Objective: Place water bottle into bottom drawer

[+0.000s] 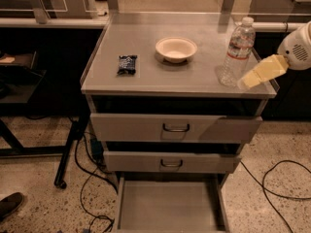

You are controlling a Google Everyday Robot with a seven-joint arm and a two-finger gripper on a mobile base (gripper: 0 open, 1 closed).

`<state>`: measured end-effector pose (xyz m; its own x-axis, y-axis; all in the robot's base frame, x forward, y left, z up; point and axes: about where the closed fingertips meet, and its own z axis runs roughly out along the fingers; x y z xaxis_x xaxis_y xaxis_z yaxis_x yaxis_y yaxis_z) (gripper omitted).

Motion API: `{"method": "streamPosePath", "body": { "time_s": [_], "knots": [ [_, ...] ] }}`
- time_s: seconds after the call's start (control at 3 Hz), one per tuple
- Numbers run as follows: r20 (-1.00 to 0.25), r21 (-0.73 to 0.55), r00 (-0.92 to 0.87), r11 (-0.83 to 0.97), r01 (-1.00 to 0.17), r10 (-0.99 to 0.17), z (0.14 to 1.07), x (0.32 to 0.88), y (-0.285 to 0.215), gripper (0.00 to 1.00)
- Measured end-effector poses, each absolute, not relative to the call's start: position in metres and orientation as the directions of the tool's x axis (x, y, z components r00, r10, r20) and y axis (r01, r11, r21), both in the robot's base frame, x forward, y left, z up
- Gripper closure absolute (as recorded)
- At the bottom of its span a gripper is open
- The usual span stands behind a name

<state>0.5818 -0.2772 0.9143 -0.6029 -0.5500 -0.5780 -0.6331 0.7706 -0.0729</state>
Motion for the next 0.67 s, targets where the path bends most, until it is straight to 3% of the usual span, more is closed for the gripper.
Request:
{"method": "streamPosePath", "body": {
  "time_s": [0.67],
  "knots": [
    [-0.610,-0.073,-0.578,0.764,-0.641,-0.543,0.9147,0.5962,-0.2573,0.00]
  ]
}}
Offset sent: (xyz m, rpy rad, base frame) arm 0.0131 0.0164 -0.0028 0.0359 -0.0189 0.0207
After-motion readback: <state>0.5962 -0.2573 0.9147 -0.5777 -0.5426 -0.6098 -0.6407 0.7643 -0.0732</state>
